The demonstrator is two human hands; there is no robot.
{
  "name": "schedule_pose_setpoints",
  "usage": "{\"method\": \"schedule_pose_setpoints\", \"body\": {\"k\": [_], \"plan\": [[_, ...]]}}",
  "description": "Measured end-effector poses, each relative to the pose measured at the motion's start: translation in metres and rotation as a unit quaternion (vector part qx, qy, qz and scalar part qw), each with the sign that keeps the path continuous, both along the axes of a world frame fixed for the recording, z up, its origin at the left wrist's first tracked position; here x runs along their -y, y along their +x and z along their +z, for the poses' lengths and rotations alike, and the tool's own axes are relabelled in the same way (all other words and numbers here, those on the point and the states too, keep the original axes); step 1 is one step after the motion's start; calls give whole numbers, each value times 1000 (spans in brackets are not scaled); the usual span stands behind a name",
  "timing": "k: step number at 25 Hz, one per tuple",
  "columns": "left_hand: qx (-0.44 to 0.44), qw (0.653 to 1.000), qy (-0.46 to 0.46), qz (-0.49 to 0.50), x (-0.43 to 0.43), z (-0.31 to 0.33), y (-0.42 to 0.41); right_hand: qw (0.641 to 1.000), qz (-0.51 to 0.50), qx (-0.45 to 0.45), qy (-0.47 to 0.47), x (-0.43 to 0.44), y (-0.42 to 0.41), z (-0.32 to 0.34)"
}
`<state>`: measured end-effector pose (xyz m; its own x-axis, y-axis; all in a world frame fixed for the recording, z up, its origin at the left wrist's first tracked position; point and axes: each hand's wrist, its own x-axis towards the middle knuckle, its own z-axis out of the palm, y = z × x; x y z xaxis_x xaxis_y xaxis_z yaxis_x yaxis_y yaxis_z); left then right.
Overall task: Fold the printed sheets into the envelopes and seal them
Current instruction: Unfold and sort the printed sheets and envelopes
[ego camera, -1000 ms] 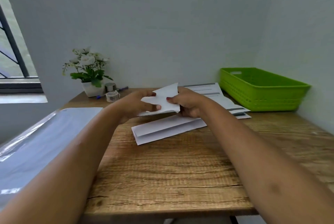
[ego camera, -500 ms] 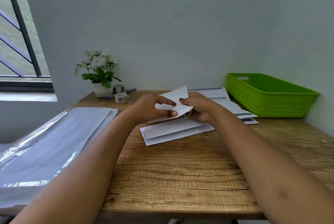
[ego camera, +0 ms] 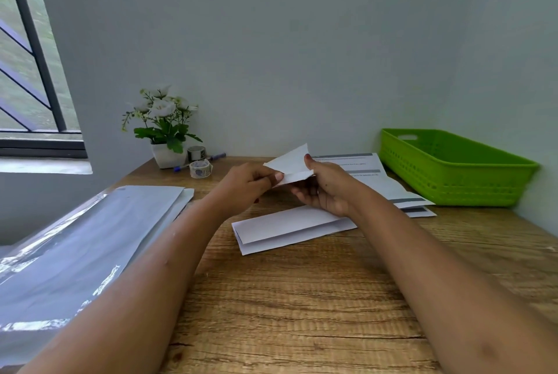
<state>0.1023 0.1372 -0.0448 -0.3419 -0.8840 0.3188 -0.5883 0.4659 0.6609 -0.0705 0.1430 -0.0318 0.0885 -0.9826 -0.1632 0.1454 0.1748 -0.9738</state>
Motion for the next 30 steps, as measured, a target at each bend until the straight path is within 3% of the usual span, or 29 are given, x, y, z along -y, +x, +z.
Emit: {"method": "schedule_pose_setpoints", "body": {"k": [3, 8, 17, 21, 25, 28, 30], "plan": [[-7, 1000, 11, 6, 4, -2, 0, 1000, -16, 4, -5, 2, 1, 0], [53, 998, -14, 28, 6, -4, 1, 1000, -3, 2, -10, 5, -1, -3], [35, 999, -18, 6, 8, -3, 1, 993, 0, -108, -36, 16, -2, -11], [-25, 1000, -10, -4, 9, -2, 2, 998, 5, -49, -30, 14, -9, -5], [-129, 991, 21, -7, 10, -2, 6, 995, 78, 28, -53, 16, -19, -1], [-162, 986, -6, 22, 12, -1, 6, 986, 132, -55, -84, 17, -19, -2], [-149, 985, -52, 65, 13, -1, 7, 960, 164, -192, -120, 16, -15, -3]]}}
